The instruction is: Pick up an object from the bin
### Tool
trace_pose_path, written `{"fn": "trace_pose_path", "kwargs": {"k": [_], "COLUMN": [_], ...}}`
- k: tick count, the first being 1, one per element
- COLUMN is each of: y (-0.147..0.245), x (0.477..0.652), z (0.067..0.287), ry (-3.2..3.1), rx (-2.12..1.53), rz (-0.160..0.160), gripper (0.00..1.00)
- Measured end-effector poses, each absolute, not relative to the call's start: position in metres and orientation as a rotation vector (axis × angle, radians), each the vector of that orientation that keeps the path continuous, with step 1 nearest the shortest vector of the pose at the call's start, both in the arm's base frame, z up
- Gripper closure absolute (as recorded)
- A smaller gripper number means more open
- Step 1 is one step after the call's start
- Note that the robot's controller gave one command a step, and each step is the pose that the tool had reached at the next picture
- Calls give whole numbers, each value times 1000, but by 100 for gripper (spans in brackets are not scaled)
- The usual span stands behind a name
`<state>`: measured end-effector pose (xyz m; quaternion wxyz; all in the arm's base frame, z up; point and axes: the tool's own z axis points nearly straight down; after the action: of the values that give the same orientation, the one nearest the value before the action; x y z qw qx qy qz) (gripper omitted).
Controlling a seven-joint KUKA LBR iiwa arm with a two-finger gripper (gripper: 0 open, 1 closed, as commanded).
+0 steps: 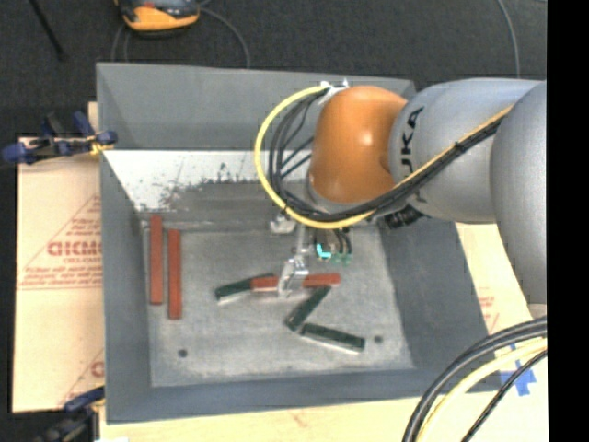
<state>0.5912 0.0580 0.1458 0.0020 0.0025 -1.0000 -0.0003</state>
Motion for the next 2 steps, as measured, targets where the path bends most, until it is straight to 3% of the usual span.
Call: {"fn": "trace_pose_path", "kwargs": {"k": [1, 2], "y": [58, 87], "x": [592, 576], "z": [150, 81], "ry": [-3143, -3126], "rx": [6, 254], "rz": [-1, -4], "gripper": [0, 100]}}
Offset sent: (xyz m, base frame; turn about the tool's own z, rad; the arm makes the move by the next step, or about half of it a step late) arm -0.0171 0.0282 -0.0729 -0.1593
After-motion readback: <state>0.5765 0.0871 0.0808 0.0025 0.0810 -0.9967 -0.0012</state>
